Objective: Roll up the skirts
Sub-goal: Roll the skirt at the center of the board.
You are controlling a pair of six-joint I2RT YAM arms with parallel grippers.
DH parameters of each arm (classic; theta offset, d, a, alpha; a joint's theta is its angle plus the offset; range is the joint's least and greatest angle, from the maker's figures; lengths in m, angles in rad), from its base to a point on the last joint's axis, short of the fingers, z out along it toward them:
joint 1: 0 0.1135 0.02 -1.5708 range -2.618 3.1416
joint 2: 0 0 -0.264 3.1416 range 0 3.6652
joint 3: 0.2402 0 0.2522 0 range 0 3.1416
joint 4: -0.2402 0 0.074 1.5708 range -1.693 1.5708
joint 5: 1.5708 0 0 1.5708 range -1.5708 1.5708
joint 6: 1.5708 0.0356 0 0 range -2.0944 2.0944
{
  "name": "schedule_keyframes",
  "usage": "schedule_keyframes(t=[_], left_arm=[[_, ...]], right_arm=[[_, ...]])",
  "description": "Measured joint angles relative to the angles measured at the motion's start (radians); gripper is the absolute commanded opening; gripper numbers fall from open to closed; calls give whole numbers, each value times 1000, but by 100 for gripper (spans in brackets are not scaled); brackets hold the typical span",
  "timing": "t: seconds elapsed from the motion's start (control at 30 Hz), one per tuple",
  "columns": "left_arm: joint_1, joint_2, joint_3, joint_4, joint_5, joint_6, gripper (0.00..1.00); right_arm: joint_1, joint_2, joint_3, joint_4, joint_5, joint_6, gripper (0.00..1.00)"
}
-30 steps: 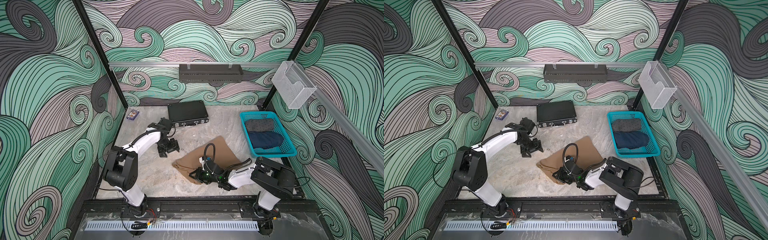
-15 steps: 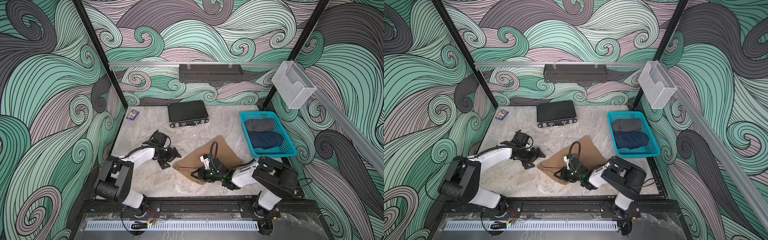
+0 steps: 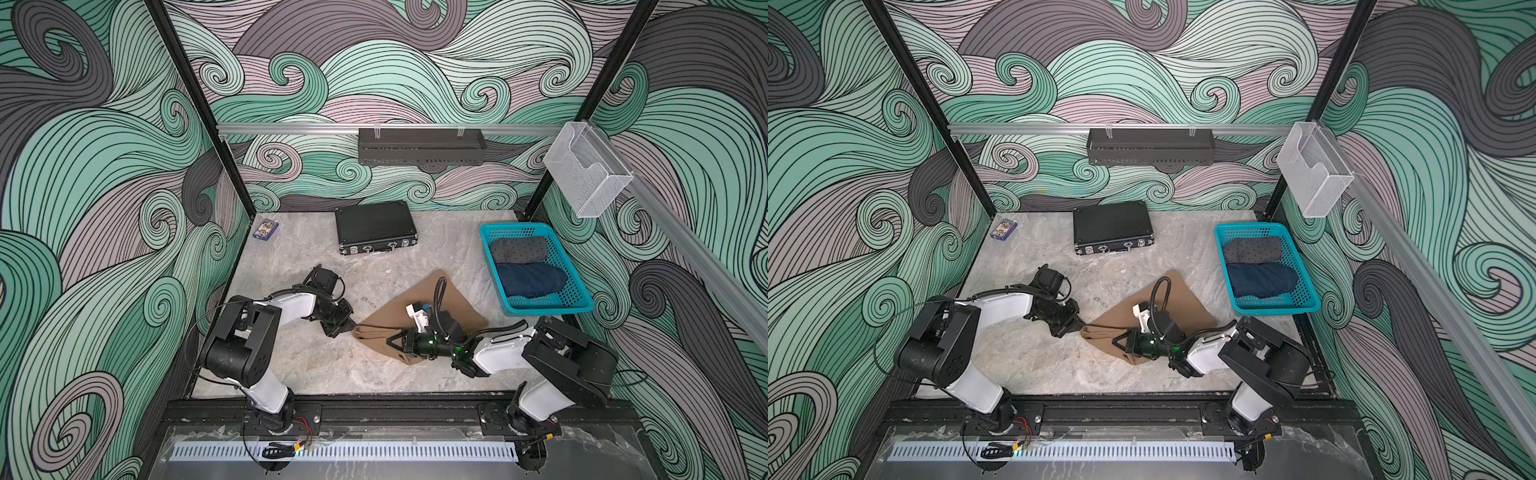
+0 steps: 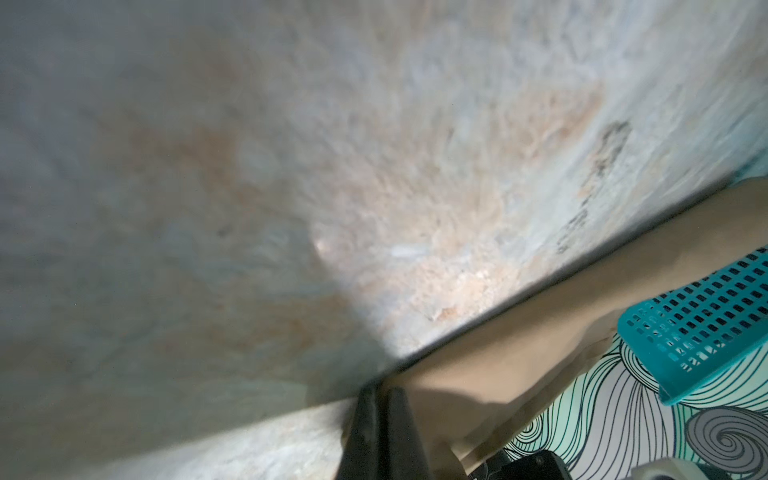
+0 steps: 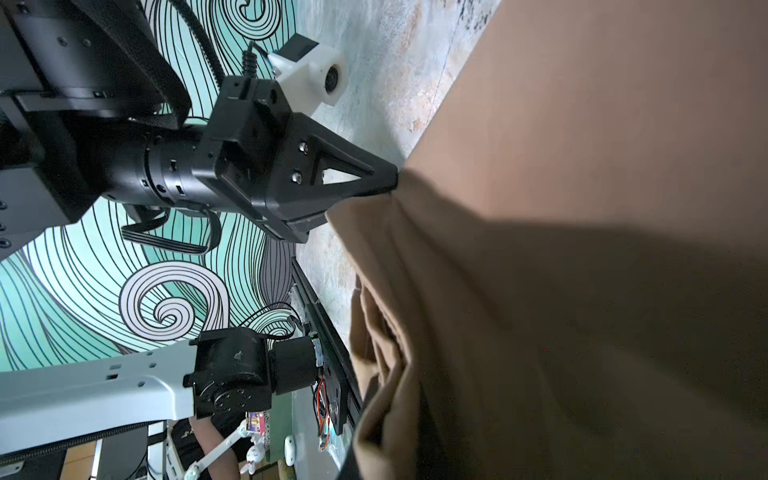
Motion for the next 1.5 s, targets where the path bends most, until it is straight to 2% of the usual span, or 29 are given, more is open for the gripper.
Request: schedule_keyframes(t=[0.17,0.3,0.43,0.57,0.7,0.8,0.9,1.13,1.27,1.4,1.47,1.5], left_arm=[[51,-80,6,-64,-4,1,0],[177,-274,-3,-192,-8,19,0],[290,-426,-2,-369,-28,70,0],[314,-465,-3,-517,-56,102,0],[312,-466,-3,-575,-62,111,0],[299,-426,3,-582,-62,104,0],[268,-324,51,-584,-86,98,0],[156,-15,269,-580,-174,95,0],[121,134,368,-583,-216,107,0],[115,178,418,-607,-242,138,0],[115,153,443,-620,-262,165,3],[112,123,452,-625,-270,189,0]], right_arm=[[-12,-10,77,-100,-66,-67,0],[6,9,191,-145,-102,-82,0],[88,76,306,-187,-108,-80,0],[155,129,351,-251,-101,-39,0],[149,140,308,-309,-58,14,0],[137,147,286,-295,-41,55,0],[132,171,269,-292,-32,84,0],[127,184,237,-318,2,126,0],[127,184,237,-318,4,136,0],[128,184,238,-321,7,143,0],[128,182,238,-325,11,146,0],[129,181,238,-328,13,148,0]])
